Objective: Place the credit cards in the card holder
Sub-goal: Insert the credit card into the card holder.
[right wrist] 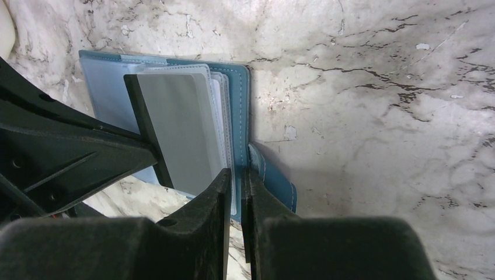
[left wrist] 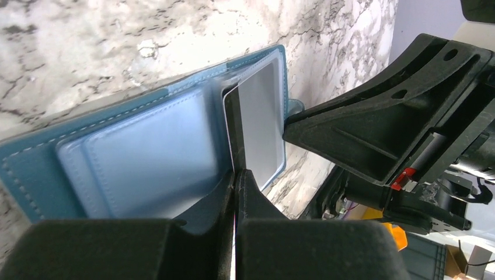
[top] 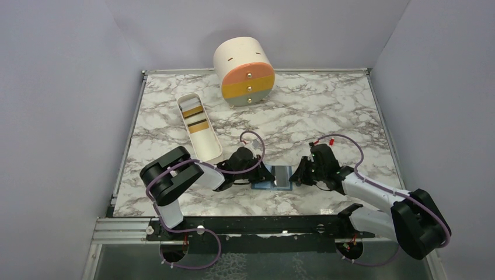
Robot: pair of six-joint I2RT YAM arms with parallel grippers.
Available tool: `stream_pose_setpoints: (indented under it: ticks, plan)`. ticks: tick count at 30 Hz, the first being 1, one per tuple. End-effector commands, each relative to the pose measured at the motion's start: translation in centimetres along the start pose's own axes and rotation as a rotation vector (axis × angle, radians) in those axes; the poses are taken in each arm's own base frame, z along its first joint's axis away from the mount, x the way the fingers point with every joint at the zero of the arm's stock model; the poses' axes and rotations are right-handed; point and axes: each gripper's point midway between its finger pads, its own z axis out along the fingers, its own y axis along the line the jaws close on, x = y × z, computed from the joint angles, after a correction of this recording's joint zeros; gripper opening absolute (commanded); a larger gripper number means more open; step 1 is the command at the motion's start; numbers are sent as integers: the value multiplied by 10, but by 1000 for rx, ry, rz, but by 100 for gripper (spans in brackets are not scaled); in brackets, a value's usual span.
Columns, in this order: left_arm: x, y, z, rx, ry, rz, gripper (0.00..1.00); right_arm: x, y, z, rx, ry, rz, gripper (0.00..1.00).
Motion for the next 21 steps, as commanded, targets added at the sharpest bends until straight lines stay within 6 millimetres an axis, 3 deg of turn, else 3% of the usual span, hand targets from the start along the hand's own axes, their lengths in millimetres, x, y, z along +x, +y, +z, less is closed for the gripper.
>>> stream_pose_setpoints:
  ticks: [1, 10, 21]
  plan:
    - [1, -7, 7, 15, 10, 52, 5, -4, 10, 1, -39, -1, -33, 12]
    - [-22, -9, -5, -81, -67, 141, 38, -21, 7, -4, 22, -42, -98, 12]
    - [-21, -11, -2, -98, -43, 146, 41, -21, 15, -5, -14, -37, -102, 13]
